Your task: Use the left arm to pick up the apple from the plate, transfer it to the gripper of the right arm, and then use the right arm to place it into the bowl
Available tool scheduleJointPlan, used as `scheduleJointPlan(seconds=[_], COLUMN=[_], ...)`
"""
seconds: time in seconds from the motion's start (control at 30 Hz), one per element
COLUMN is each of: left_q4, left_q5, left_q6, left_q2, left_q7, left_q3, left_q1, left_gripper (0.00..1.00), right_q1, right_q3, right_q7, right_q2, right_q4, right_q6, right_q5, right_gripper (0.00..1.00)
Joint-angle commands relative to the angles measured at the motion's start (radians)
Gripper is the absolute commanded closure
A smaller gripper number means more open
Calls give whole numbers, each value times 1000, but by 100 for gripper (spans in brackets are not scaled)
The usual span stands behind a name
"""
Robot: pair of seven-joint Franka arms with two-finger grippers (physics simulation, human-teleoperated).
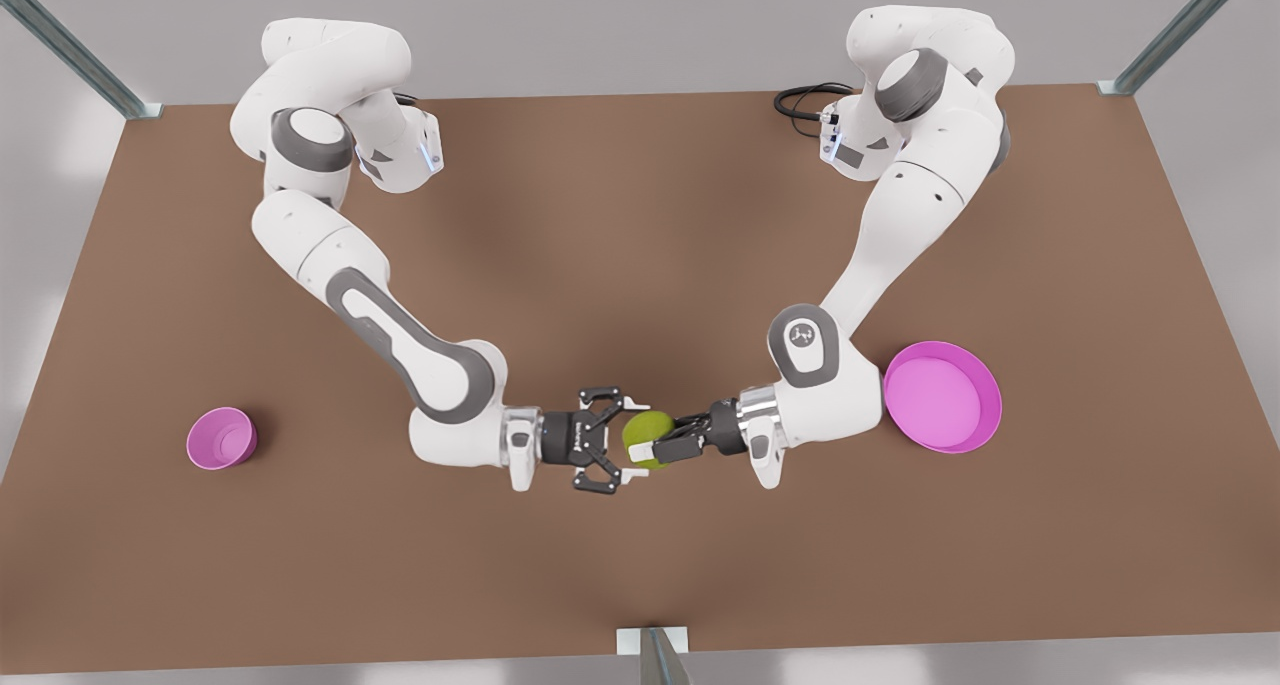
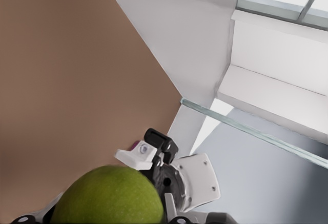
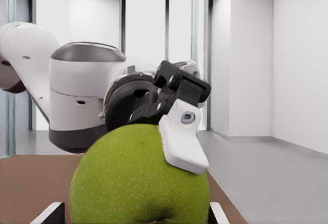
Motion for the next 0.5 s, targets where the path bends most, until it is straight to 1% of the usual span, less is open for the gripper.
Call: scheduleJointPlan(seconds=[0.0,0.47], left_q4=[1,1], left_q5=[-6,-6], left_q6=[3,6], left_q2=[-2,0], left_q7=[21,21], left_q3=[-1,-1], left_q1=[0,-2], left_gripper=[17,17], right_q1=[7,19], right_q3=[1,3], right_q7=[2,12], right_q2=[0,2], right_q4=[6,14], right_q6=[2,12], right_q5=[3,3], right_gripper=[0,0])
